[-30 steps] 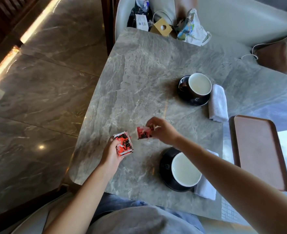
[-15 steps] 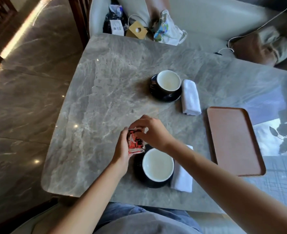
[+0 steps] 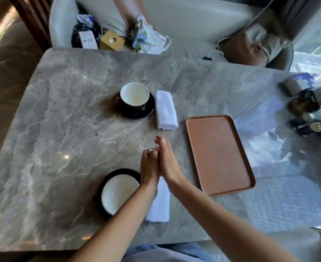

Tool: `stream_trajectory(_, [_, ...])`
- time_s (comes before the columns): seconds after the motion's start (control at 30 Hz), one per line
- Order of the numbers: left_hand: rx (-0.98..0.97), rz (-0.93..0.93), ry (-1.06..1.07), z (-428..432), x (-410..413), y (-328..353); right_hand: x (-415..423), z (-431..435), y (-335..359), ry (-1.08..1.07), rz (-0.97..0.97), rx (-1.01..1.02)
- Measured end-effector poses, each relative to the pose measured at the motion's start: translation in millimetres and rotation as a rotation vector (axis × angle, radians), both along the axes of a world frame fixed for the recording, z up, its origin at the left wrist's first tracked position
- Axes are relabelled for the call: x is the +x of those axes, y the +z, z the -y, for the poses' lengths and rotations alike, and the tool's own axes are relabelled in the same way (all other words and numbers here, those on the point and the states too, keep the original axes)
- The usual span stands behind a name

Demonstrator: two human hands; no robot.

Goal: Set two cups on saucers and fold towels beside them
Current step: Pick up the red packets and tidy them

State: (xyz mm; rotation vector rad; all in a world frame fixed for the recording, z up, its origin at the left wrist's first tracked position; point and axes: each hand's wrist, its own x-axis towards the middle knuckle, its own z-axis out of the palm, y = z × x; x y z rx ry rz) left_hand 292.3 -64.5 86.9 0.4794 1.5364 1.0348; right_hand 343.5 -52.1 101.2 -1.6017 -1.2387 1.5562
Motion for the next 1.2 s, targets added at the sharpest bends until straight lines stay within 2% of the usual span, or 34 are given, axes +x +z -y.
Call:
stream_trajectory(0.1, [-0.087,0.080,-0.019,-16,22,-1,40,-16,-6,-0.085,-0.083,-0.116])
stream_trajectory(0.23, [-0.126,0.125,0.030,-41,48,-5,85,-31,-15,-0.125,-0.045,-0.088])
stream_trajectory(0.53, [-0.360,0.223,-0.070,-90,109,-27,147,-73,-47,-0.180,-0.007,-0.090])
stream_trajectory(0.87, [-0.329,0.237,-0.064,-154,122,-37,168,-147,-77,-0.194,0.104,0.048])
stream_trajectory(1.2, [-0.284,0.186,-0.065,-174,128,-46,170,-176,-102,-0.113,0.341,0.137])
